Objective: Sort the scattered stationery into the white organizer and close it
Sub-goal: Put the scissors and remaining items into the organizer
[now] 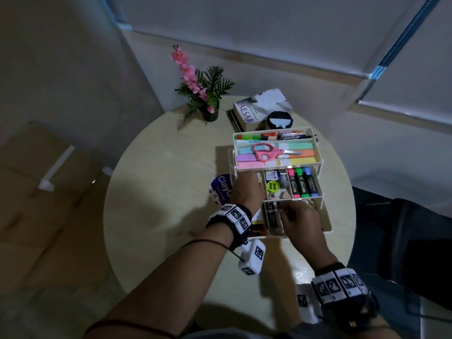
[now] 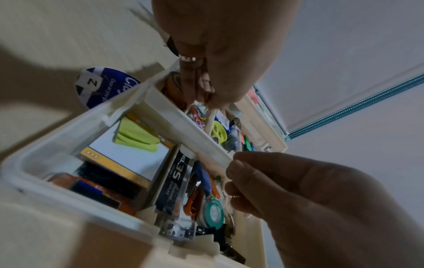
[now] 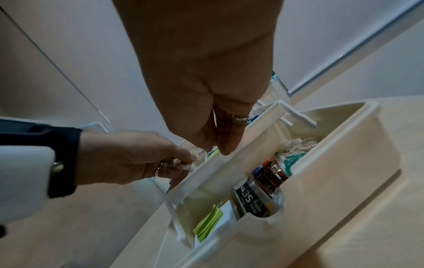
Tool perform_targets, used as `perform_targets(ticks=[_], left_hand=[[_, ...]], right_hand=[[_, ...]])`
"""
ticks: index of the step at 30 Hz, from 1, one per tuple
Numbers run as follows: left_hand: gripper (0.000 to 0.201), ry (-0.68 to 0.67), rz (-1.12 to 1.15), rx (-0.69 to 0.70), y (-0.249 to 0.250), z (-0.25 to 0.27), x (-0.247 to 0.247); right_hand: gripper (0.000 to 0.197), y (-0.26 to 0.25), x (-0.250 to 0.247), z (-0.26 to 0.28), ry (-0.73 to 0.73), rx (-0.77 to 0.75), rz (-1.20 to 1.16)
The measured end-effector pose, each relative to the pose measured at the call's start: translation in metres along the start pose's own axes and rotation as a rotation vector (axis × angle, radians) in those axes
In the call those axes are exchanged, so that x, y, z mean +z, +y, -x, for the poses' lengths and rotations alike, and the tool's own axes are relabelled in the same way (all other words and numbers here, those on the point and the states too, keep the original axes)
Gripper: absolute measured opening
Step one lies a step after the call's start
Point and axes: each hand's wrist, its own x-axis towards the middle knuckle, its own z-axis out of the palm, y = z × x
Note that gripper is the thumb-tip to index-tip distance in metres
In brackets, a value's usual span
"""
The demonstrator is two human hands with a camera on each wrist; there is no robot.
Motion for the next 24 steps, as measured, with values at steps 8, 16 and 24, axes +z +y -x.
perform_targets(ticks=[8, 16, 24], left_hand=[[0.018, 0.027, -0.088, -0.003, 0.01, -0.004, 0.001], [0.028, 0.041, -0.076, 0.218, -0.017, 0.025, -0.018], [0.009, -0.005, -0.186, 0.091, -0.17, 0.077, -0.062]], right_hand=[[0.012, 0.006, -0.003, -0.008, -0.111, -0.04, -0.038], [0.021, -0.014, 0.004, -0.012, -0.161, -0.095, -0.036], [0.012, -0.052, 0.059, 0.024, -0.422, -0.243, 0.013]])
